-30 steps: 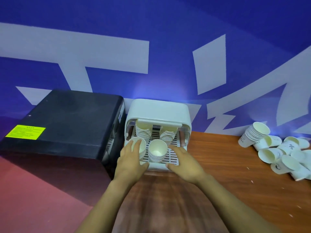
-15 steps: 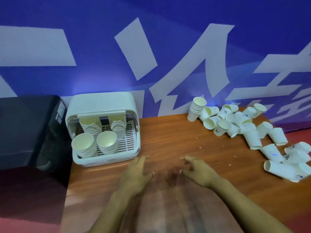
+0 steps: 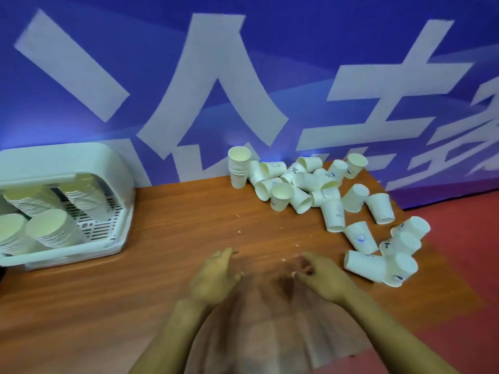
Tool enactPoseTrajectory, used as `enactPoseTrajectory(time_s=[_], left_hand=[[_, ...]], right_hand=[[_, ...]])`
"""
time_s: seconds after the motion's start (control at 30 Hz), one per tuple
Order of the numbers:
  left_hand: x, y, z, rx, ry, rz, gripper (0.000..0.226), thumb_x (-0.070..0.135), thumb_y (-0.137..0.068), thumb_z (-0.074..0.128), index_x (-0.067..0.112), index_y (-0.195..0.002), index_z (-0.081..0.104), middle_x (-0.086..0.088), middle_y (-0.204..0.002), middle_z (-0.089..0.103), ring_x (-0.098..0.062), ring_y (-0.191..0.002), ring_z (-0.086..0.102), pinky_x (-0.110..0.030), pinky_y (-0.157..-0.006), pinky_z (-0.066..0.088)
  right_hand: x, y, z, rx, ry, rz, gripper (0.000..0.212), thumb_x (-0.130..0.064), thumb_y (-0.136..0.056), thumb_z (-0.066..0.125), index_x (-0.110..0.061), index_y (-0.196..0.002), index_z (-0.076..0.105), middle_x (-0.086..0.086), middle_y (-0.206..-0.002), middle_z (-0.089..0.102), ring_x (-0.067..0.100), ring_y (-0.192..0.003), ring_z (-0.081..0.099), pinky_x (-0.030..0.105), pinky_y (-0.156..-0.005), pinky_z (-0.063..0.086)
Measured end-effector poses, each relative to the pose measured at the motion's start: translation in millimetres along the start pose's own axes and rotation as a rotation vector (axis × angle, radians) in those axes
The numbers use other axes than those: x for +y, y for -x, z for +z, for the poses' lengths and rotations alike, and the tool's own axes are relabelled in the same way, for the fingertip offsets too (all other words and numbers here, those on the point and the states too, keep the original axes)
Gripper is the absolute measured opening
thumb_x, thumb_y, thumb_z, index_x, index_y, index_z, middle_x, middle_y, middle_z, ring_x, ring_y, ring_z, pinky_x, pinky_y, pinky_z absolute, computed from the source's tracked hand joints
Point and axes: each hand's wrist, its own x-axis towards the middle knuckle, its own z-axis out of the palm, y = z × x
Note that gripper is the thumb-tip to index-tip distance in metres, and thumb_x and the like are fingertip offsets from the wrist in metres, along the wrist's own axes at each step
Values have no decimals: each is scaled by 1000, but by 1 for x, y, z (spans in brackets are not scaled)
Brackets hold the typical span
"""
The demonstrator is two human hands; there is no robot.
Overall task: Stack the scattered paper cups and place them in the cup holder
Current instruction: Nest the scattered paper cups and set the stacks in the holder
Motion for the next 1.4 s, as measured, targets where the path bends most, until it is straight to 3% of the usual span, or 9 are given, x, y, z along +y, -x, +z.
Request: enactPoseTrajectory(time_s=[0.07,0.27,0.47,0.6,0.73,0.87,1.03,1.2,1.4], left_hand=[[26,-3,28,-25,29,3,52,27,-86,64,18,-133,46,-5,-129,52,-24,-123,49,-28,-102,37],[55,-7,62,-100,-39,-5,60,30,-86,63,15,-139,40,-6,-139,45,-22,-130,41,-24,-106,31],[74,-37,62,-51,-30,-4,58,34,-82,67,25,-135,43,-2,-129,49,-24,-123,46,-35,-103,40],[101,-54,81,-114,0,20,58,28,-82,67,29,-135,43,-1,-131,48,-24,-124,46,-34,-103,40],[138,-57,99,-156,-50,42,60,27,-86,63,26,-140,37,-1,-136,42,-23,-128,41,-27,-103,35],[176,-69,125,-168,-235,33,64,31,-85,62,30,-141,32,0,-140,37,-25,-133,33,-37,-108,33],[233,-101,180,-152,-346,100,67,23,-85,61,27,-143,30,2,-146,30,-21,-137,23,-36,-104,31],[249,-123,235,-177,-622,169,75,20,-87,59,26,-148,15,-2,-155,19,-24,-145,11,-43,-110,23],[248,-131,256,-146,-673,118,66,24,-91,52,25,-147,17,-4,-153,23,-27,-143,17,-46,-108,21]], right_hand=[[33,7,-18,12,8,23,20,-39,-82,66,-35,-97,53,-4,-98,66,12,-86,63,36,-81,52],[71,12,-45,19,20,11,20,-34,-84,66,-34,-90,47,-7,-88,59,11,-83,59,23,-71,46],[91,18,-61,31,88,54,28,-34,-84,64,-26,-109,55,-6,-113,60,13,-105,57,33,-91,49],[119,26,-86,60,408,95,56,-37,-84,62,-31,-135,42,-5,-136,47,18,-120,49,32,-92,47],[152,21,-109,64,563,115,64,-37,-81,64,-31,-139,37,-2,-137,45,21,-120,46,35,-92,46],[185,4,-122,69,617,84,62,-36,-81,60,-31,-138,38,-1,-138,43,21,-120,46,34,-92,45],[222,-11,-123,-6,672,-29,69,-39,-78,66,-30,-139,35,-1,-136,41,22,-121,40,33,-89,44],[247,-21,-122,-94,555,-124,68,-20,-82,62,-27,-142,32,0,-139,37,23,-124,38,33,-91,44],[262,-32,-115,-154,496,-165,65,-14,-83,60,-25,-141,34,4,-136,38,26,-125,37,36,-99,42]])
